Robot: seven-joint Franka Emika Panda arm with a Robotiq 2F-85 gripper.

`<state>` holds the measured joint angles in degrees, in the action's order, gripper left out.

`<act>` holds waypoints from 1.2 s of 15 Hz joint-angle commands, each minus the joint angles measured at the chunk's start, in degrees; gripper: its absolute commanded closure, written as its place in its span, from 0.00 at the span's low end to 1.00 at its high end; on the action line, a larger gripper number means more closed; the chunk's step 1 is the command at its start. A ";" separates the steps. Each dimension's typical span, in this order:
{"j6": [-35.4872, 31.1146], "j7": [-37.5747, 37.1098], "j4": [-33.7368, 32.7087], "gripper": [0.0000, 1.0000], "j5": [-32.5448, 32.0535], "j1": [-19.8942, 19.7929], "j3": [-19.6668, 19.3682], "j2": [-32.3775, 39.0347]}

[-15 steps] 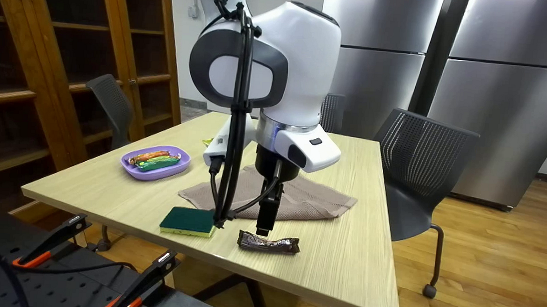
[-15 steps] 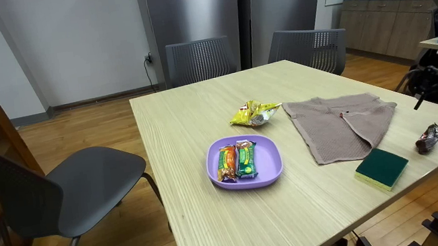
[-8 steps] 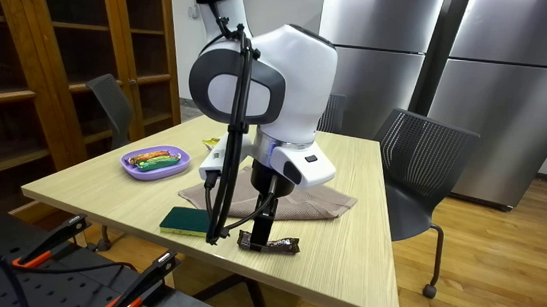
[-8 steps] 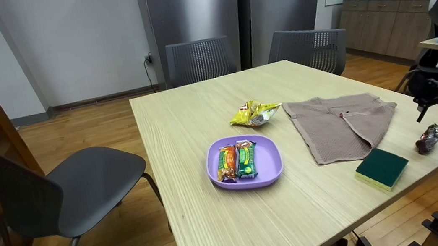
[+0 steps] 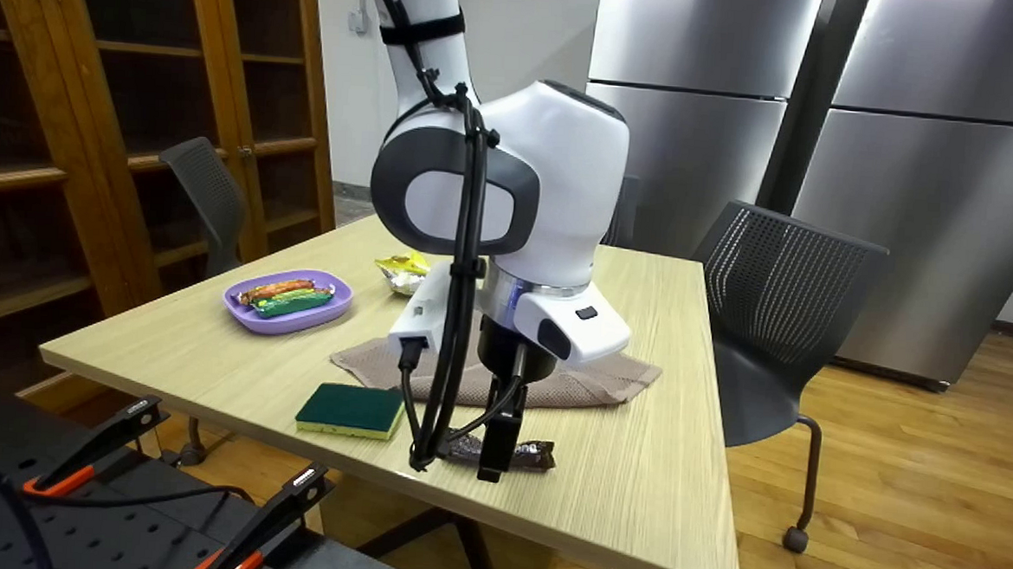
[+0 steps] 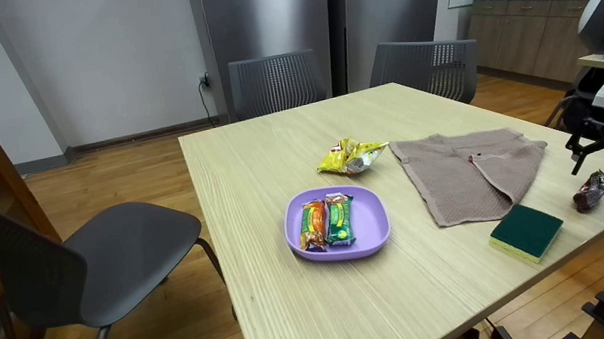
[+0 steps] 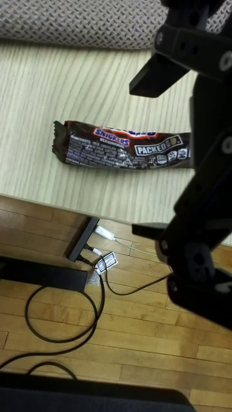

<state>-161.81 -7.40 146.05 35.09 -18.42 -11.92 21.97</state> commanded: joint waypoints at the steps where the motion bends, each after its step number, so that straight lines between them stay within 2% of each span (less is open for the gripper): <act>1: -0.72 0.29 -2.77 0.00 1.13 -0.63 0.97 2.71; 12: -0.76 0.19 -5.44 0.00 0.84 -0.32 0.93 5.62; 13: -0.78 0.24 -5.49 0.25 0.83 -0.31 0.96 5.76; 14: -0.93 -0.69 -5.43 0.25 -0.43 -1.20 1.73 5.70; 15: -0.90 -0.69 -5.44 0.30 -0.42 -1.22 1.82 5.74; 18: -1.01 -0.68 -5.43 0.54 -0.42 -1.23 2.12 5.73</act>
<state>-162.03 -7.46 141.08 35.08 -18.41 -11.18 27.51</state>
